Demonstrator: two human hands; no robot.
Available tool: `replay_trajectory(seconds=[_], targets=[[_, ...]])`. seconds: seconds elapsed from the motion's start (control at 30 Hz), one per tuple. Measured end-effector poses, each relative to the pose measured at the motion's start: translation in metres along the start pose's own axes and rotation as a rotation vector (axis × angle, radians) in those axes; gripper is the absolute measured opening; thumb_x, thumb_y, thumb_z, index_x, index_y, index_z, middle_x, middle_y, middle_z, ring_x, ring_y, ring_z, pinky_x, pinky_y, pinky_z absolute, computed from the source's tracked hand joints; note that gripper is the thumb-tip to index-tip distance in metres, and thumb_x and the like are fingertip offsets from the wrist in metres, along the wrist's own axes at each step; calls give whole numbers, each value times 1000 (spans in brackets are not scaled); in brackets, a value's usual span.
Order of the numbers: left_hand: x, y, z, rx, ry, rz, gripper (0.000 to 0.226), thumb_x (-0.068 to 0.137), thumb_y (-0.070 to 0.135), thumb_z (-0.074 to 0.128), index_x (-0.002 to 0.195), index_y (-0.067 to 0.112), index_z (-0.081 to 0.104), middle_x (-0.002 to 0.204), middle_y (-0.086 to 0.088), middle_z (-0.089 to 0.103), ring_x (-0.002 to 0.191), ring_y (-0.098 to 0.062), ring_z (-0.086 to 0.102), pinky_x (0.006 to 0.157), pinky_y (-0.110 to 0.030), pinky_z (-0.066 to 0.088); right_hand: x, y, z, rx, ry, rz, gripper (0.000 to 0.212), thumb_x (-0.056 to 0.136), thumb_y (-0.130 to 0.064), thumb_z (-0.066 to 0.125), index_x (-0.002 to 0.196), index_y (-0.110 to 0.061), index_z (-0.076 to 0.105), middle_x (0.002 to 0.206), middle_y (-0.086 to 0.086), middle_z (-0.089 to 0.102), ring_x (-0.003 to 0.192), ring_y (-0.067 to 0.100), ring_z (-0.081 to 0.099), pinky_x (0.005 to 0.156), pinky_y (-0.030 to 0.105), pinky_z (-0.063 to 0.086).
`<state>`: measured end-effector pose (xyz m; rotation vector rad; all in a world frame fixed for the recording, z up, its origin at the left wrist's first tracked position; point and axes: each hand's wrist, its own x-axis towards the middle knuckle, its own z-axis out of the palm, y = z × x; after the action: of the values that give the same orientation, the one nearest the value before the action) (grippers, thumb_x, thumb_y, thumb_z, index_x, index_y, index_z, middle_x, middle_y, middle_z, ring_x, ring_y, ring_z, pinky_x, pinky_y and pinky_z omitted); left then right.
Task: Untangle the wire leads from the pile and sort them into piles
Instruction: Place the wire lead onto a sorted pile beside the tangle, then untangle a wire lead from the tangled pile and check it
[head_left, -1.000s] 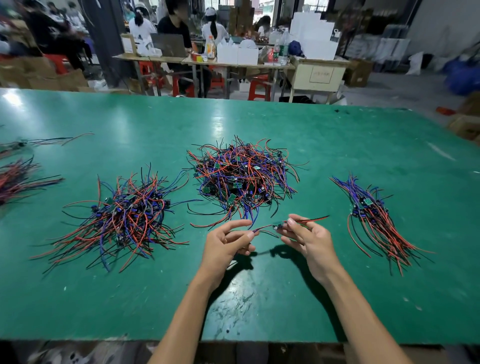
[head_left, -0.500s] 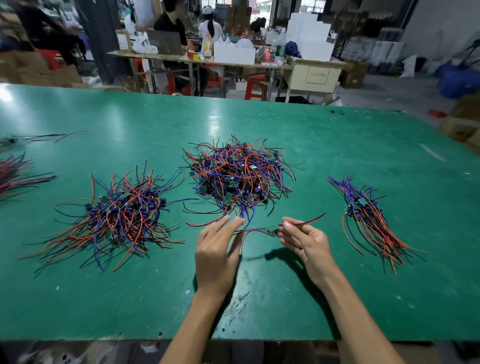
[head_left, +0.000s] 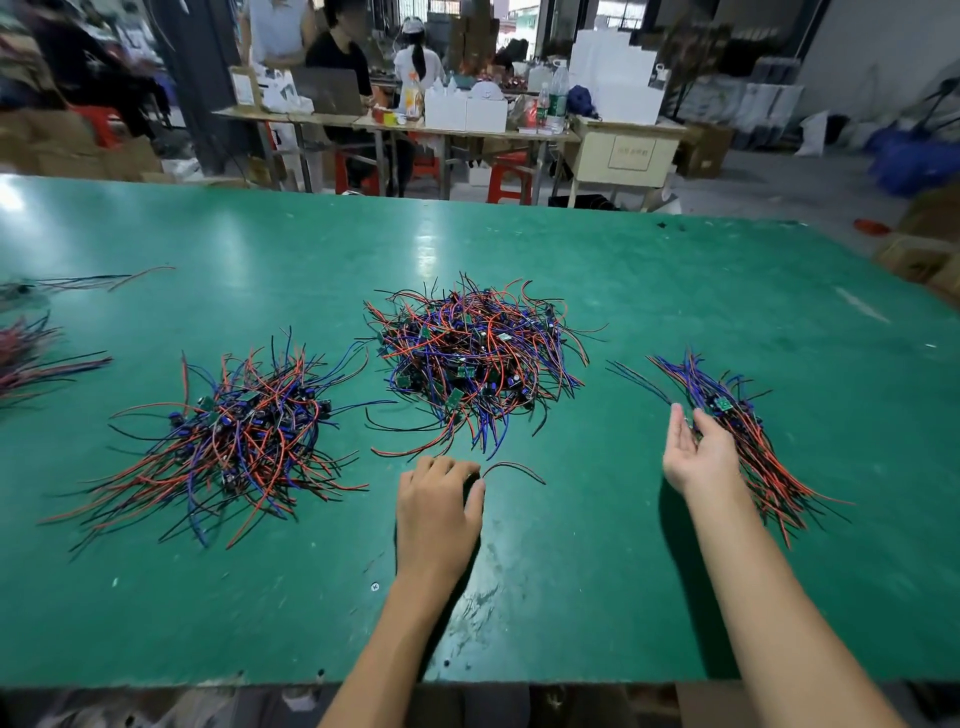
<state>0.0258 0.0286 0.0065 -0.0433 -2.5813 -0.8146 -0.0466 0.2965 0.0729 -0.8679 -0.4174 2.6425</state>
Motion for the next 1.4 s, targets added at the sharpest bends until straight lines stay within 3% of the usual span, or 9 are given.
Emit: replay_trajectory(seconds=[0.1,0.2,0.3,0.47,0.6,0.73,0.87,1.17,1.4], targets=[[0,0,-1,-54,29,-27,14,88,12,74,101,18,75,90,1,72,90,-26,60,79,-34,34,-8,22,-4,-142,-14,-6,33,103,-1,50,136,2,49,125,19,55,110,21,67,85,17,58],[0,0,-1,-39,19,-28,18,89,7,71,102,19,73,89,-1,70,89,-26,59,79,-34,34,-17,55,-14,-840,-175,-244,15,93,-1,67,105,-10,68,89,6,68,69,10,64,59,18,56],[1,0,-2,-23,-14,-68,16,90,3,65,98,17,66,91,-2,67,90,-28,56,80,-37,36,-12,87,-22,-1649,-463,-618,24,90,-27,75,113,-24,73,89,-7,72,75,10,66,78,30,57],[-1,-1,-2,-180,43,-134,34,88,-14,54,104,15,60,102,-1,62,85,-17,57,73,-34,41,-3,115,-10,-1973,-212,-689,56,87,-63,66,125,-23,70,106,3,76,107,29,67,90,36,50],[-1,2,-4,-260,52,-145,56,79,-23,42,115,14,63,110,0,43,71,-17,56,68,-38,48,-9,123,-8,-1932,-143,-782,20,90,-36,66,96,-20,78,96,12,76,97,36,69,83,35,50],[5,-2,-2,-360,115,-233,30,96,-11,41,105,9,61,107,-5,49,78,-7,50,82,-30,43,-23,115,-24,-1863,-101,-763,18,78,-31,67,73,-15,75,75,10,73,77,37,67,68,32,49],[7,-4,-7,-740,55,-440,18,107,9,40,108,16,57,84,-9,69,51,-21,62,46,-32,50,-46,117,-49,-1651,-103,-799,18,75,-37,73,64,-23,70,49,-4,56,53,19,56,51,22,36],[6,-1,-6,-910,-123,-435,17,103,19,55,111,17,70,88,0,79,74,-21,77,63,-24,58,-66,125,-65,-1499,-574,-918,15,81,-31,79,71,-25,69,53,-11,60,51,7,57,56,27,48],[12,-15,-19,-840,266,-432,20,98,24,66,114,18,75,100,6,79,91,-12,76,75,-35,62,-73,125,-70,-1521,-721,-1188,20,83,-30,71,71,-22,58,55,-10,54,50,8,51,54,34,48]])
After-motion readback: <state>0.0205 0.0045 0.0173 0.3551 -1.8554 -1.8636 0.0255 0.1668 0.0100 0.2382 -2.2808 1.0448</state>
